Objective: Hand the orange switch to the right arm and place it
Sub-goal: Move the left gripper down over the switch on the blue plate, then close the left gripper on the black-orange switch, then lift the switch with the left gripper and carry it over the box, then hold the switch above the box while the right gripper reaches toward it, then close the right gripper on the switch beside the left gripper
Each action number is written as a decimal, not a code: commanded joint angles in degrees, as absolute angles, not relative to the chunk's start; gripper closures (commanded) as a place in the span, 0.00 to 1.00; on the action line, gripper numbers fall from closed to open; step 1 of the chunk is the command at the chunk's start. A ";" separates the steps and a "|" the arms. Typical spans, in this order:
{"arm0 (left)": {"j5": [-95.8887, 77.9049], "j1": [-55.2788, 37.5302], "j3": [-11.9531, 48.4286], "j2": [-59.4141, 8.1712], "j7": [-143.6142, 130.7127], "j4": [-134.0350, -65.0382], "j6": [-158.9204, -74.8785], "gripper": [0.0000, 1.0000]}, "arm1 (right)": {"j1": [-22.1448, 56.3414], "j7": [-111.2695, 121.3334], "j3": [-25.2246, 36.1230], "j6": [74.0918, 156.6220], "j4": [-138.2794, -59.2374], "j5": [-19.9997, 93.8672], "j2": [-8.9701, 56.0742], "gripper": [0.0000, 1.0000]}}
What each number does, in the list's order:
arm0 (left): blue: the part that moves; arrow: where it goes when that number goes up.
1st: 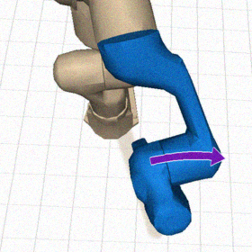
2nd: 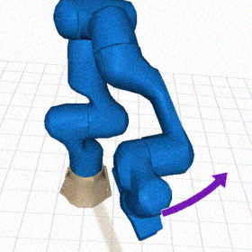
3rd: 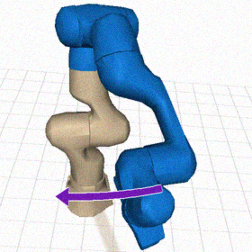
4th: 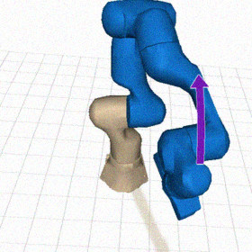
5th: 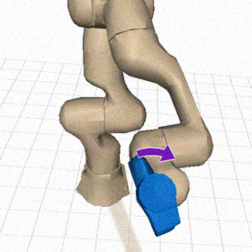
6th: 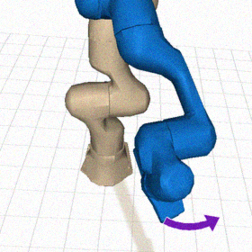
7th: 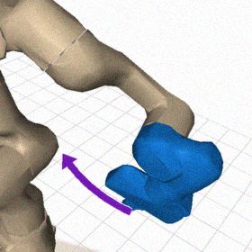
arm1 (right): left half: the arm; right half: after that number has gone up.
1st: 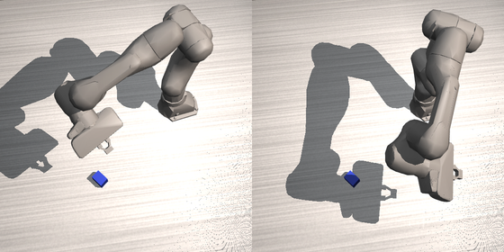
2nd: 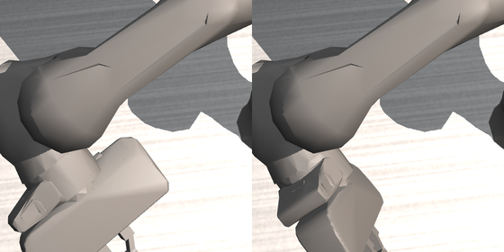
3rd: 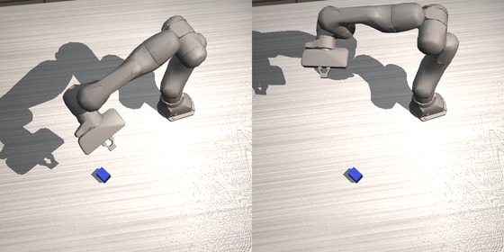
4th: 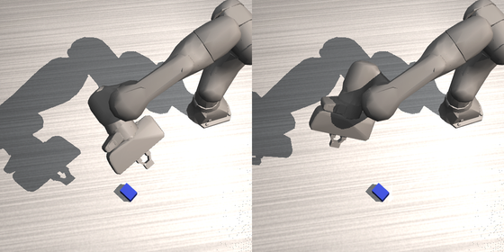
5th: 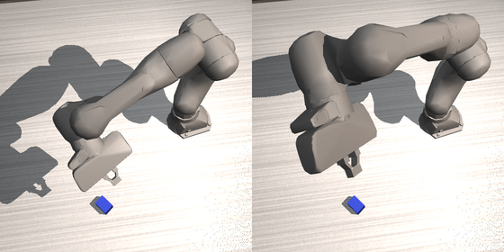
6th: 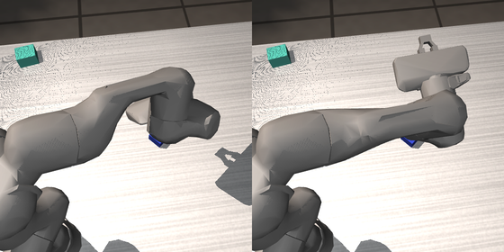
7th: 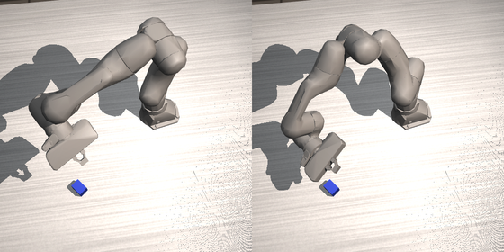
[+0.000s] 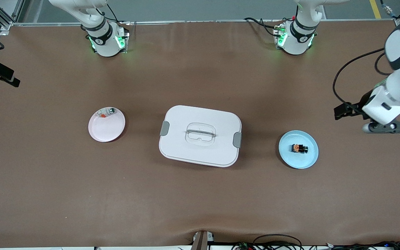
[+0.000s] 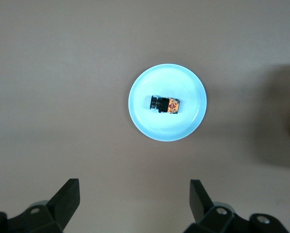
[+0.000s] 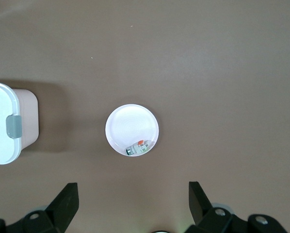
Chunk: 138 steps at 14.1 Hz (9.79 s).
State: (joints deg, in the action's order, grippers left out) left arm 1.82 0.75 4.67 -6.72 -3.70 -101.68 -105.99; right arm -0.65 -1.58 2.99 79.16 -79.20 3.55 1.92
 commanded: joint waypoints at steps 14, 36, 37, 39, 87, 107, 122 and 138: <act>2.72 -0.26 6.86 -18.80 -0.70 -118.65 -142.28 0.00 | -1.41 0.00 2.72 80.33 -79.01 -0.44 1.49 0.00; 7.56 0.26 6.77 -30.23 -0.70 -119.35 -153.28 0.33 | -4.31 0.61 2.46 80.16 -79.01 6.51 1.50 0.00; 7.56 0.35 6.77 -29.89 -0.70 -119.53 -152.85 0.55 | -4.22 0.70 2.37 80.07 -79.01 6.07 1.49 0.00; 7.65 0.35 6.86 -27.96 -0.97 -119.36 -149.70 0.97 | -3.61 0.70 2.20 80.16 -79.01 2.74 1.58 0.00; -16.70 -26.54 17.32 -26.89 -112.67 -74.53 -123.57 1.00 | 4.03 -2.89 2.20 87.69 -85.15 14.04 3.25 0.00; -16.35 -28.30 17.05 -26.89 -114.96 -74.18 -124.63 1.00 | 31.11 -2.81 2.02 135.52 -111.27 55.02 -1.33 0.00; -16.35 -29.44 17.05 -26.81 -115.75 -74.18 -124.72 1.00 | 35.85 -2.81 2.02 144.75 -108.90 58.54 5.62 0.00; -16.35 -29.80 17.05 -26.81 -115.75 -74.18 -124.63 1.00 | 37.53 -4.57 2.02 146.07 -109.07 58.54 6.24 1.00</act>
